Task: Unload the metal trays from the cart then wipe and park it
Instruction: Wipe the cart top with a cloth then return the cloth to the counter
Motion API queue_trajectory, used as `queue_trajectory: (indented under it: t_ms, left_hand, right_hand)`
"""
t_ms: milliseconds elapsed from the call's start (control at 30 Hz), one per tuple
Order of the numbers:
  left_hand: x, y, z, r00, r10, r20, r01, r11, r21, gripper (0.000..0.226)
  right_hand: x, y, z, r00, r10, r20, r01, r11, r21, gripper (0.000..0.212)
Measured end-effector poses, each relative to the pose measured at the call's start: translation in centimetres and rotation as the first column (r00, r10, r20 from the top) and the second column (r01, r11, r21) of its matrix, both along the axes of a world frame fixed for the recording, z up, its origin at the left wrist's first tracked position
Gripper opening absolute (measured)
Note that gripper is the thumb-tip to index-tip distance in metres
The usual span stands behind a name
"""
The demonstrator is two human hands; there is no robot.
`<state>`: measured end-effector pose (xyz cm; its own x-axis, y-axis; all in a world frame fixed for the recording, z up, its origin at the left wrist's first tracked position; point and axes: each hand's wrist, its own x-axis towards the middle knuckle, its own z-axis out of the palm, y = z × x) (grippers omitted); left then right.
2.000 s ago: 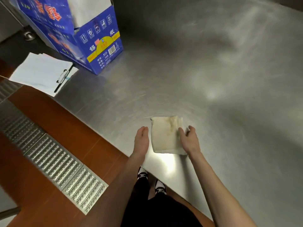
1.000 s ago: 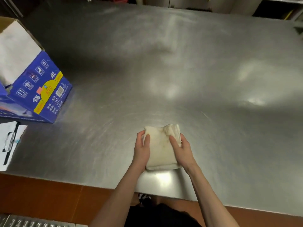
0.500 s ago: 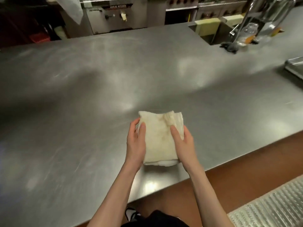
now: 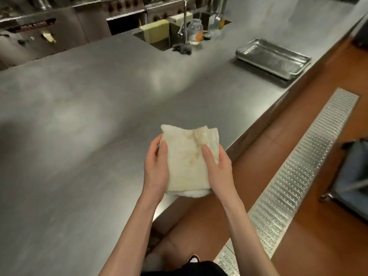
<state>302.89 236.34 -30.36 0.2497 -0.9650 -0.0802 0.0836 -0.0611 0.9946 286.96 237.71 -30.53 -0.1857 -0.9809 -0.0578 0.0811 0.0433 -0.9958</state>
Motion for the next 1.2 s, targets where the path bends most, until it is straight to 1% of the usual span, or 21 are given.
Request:
queue_trajectory:
  t_ms: [200,333,500,667,767,833,867,933,967,1033,1100,1200]
  left_hand:
    - [-7.5,-2.1,-0.1,0.982,-0.188,-0.007,0.188,0.982,-0.027,0.027]
    - [-12.6,-4.1,-0.5,0.950,-0.311,0.015,0.312,0.949,-0.043,0.025]
    - [-19.1,-7.6,-0.8,0.905,-0.425,0.024,0.425,0.901,-0.080,0.024]
    - [-25.5,-12.3,-0.5,0.854,-0.521,-0.004,0.518,0.849,-0.109,0.026]
    - [-29.4,-15.2,-0.1,0.816,-0.578,-0.017,0.571,0.810,-0.132,0.025]
    - [-31.7,-17.2,-0.1,0.791,-0.612,-0.022,0.604,0.785,-0.141,0.029]
    - [-32.8,-18.3,-0.1,0.772,-0.635,-0.027,0.626,0.767,-0.141,0.032]
    - [-34.9,-20.0,0.0,0.745,-0.666,-0.031,0.656,0.741,-0.144,0.033]
    - [-36.0,-21.0,0.0,0.733,-0.679,-0.031,0.668,0.728,-0.154,0.032]
    - [-38.1,-22.4,0.1,0.709,-0.705,-0.032,0.691,0.703,-0.171,0.030]
    - [-39.8,-23.7,-0.2,0.684,-0.728,-0.036,0.712,0.678,-0.184,0.030]
    - [-42.1,-25.0,-0.7,0.653,-0.756,-0.042,0.738,0.648,-0.186,0.031]
  right_hand:
    - [-7.0,0.5,0.1,0.984,-0.176,-0.001,0.176,0.983,-0.049,0.012]
    - [-11.6,0.4,0.0,0.954,-0.299,-0.026,0.298,0.953,-0.050,0.009]
    - [-16.9,-1.0,0.2,0.901,-0.433,-0.026,0.432,0.901,-0.033,0.014]
    - [-22.0,-3.8,0.9,0.816,-0.579,0.006,0.579,0.816,-0.014,0.015]
    - [-25.2,-5.9,1.7,0.780,-0.626,-0.007,0.626,0.780,0.000,0.014]
    - [-27.2,-7.4,2.1,0.763,-0.646,-0.017,0.647,0.763,0.016,0.014]
    - [-28.2,-8.2,2.3,0.757,-0.653,-0.032,0.653,0.757,0.027,0.018]
    - [-29.7,-9.4,2.6,0.744,-0.665,-0.062,0.668,0.743,0.036,0.034]
    - [-30.6,-10.2,2.7,0.735,-0.675,-0.058,0.677,0.735,0.024,0.036]
    - [-32.0,-11.4,2.6,0.713,-0.700,-0.037,0.700,0.714,0.001,0.026]
    - [-33.3,-12.5,2.5,0.678,-0.734,-0.016,0.735,0.678,0.013,0.019]
    - [-35.2,-13.5,2.0,0.649,-0.761,-0.014,0.761,0.648,0.036,0.019]
